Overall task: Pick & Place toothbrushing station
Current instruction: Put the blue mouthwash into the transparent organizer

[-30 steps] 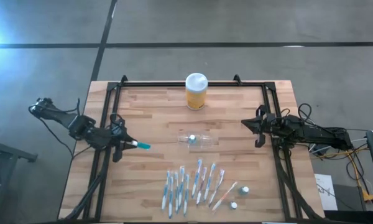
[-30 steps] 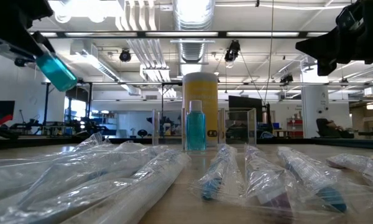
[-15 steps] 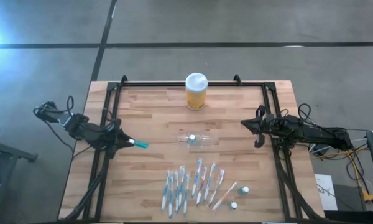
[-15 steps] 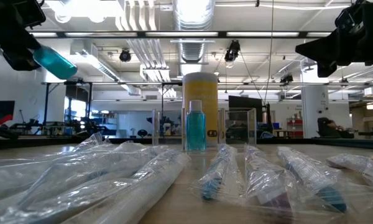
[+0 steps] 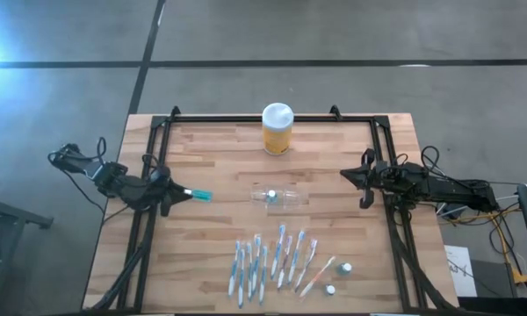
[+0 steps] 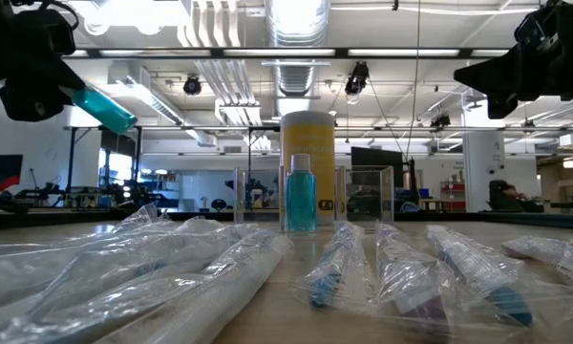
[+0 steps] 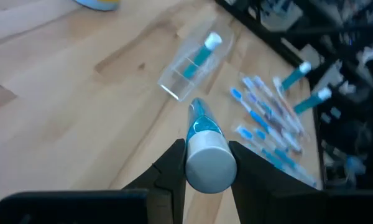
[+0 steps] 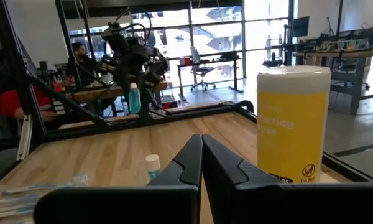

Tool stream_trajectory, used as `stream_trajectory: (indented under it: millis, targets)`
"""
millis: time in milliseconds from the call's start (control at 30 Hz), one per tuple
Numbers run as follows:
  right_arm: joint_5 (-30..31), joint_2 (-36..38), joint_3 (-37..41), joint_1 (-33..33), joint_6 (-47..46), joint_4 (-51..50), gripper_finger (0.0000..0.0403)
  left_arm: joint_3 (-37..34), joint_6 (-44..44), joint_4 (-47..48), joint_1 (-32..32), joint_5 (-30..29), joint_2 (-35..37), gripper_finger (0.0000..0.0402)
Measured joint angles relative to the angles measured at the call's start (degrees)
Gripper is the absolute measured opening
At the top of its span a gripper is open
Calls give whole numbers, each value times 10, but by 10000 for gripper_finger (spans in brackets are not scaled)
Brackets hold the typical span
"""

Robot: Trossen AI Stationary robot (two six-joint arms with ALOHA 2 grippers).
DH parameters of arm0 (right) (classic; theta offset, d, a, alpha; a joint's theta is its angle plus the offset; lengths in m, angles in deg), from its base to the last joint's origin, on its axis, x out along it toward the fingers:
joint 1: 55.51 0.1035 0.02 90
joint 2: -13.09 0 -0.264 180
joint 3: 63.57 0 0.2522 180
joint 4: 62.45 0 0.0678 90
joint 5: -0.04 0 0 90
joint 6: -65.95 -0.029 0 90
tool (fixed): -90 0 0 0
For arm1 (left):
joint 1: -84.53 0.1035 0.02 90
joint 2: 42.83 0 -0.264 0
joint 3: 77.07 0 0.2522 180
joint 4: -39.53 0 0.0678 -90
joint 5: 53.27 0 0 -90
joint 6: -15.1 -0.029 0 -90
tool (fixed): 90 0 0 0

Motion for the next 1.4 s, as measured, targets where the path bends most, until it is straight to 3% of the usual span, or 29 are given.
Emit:
stream_trajectory:
  millis: [200,367,633,833,1000,1233,1400]
  targets:
    - [0,0,0,0,5,0,8,23,-1,1,0,-4,-32,97]
    - [0,0,0,0,9,4,8,97,-52,5,2,-2,-108,97]
    - [2,0,0,0,16,6,8,294,-186,84,26,16,-306,97]
    - [2,0,0,0,26,6,8,450,-290,168,73,79,-470,97]
    - [2,0,0,0,30,5,8,578,-392,171,108,147,-585,97]
    - [2,0,0,0,30,5,8,764,-474,217,159,200,-730,97]
    - [2,0,0,0,30,4,8,848,-472,255,193,208,-828,97]
